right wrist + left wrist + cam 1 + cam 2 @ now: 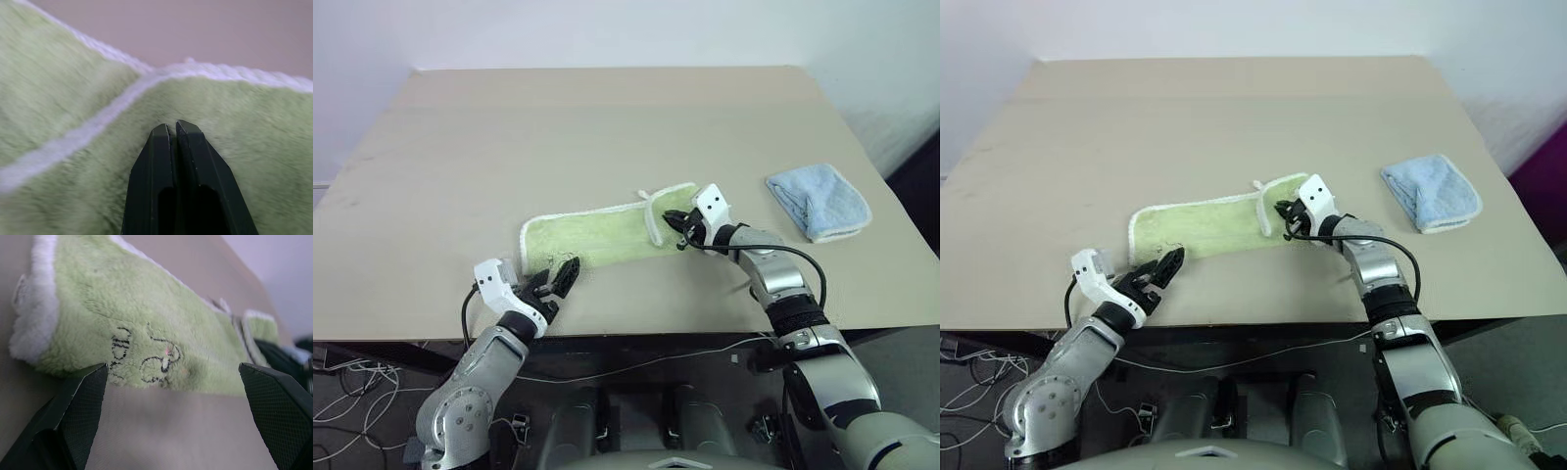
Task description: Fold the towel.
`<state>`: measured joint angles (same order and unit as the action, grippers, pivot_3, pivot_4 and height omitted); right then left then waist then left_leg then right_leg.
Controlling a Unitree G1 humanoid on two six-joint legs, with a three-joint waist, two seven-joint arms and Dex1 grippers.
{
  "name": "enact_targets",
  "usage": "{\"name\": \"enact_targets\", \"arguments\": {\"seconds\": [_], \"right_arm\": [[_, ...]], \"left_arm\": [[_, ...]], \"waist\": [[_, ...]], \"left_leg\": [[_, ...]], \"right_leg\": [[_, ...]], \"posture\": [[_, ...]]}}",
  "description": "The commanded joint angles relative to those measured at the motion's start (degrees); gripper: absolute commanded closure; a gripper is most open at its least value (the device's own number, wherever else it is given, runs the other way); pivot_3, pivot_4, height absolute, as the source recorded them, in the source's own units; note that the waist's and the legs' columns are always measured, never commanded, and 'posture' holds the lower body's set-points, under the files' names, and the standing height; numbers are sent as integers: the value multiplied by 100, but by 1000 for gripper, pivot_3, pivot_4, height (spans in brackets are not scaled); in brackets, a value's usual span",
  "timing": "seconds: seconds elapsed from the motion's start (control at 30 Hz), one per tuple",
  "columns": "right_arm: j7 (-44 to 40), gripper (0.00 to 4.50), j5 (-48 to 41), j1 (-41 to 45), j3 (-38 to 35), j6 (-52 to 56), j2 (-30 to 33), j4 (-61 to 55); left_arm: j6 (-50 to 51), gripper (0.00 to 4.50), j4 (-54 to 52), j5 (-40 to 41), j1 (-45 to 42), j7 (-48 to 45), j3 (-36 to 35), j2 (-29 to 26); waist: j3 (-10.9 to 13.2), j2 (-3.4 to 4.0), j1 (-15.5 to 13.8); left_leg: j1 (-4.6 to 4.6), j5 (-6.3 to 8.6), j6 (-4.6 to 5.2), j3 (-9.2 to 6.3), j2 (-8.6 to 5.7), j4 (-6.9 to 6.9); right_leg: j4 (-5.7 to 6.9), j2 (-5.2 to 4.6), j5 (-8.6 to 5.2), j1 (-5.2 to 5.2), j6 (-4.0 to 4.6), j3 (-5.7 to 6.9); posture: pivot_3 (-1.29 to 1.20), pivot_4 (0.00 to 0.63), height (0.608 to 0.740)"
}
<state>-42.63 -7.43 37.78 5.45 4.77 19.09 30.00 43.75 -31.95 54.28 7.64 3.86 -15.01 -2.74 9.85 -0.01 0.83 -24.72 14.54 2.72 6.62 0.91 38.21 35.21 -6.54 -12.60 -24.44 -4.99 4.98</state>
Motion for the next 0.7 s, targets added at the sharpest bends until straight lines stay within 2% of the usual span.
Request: {"name": "enact_targets", "arguments": {"seconds": [0.03, 0.2, 0.37, 0.53, 0.7], "right_arm": [[-126, 4234, -268, 164, -293, 34, 125, -614], [-143, 4234, -254, 291, -388, 63, 298, -769], [-167, 4234, -232, 250, -396, 47, 385, -823], [-187, 4234, -205, 176, -358, 41, 398, -859], [-166, 4234, -189, 125, -326, 96, 380, -943]], "left_arm": [[125, 0, 18, 466, 119, 566, -274, 148], [-47, 0, 10, 1503, 164, 1128, -528, 374], [-308, 0, -198, 2606, 450, 2104, -571, 434], [-615, 0, -106, 3046, 416, 2917, -413, 314], [-931, 0, 137, 3143, 176, 3406, -288, 243]], "waist": [[-1, 1, -2], [-1, 1, -2], [-1, 1, 1], [-2, 2, -1], [-4, 6, -12]], "left_leg": [[0, 0, 0, 0, 0, 0], [1, 2, 1, 0, -1, 0], [2, 3, 2, -1, -1, -1], [2, 2, 2, -1, -2, -1], [12, 3, 2, 0, -4, -2]], "right_leg": [[0, -1, 0, 0, 0, 0], [-2, -3, -1, 0, 2, 0], [-2, -16, -3, 0, 6, -1], [-3, -18, -10, 0, 20, -1], [-4, -17, -10, 11, 20, -1]], "posture": [[0, 150, 740], [0, 150, 740], [0, 150, 740], [0, 150, 740], [0, 150, 740]]}}
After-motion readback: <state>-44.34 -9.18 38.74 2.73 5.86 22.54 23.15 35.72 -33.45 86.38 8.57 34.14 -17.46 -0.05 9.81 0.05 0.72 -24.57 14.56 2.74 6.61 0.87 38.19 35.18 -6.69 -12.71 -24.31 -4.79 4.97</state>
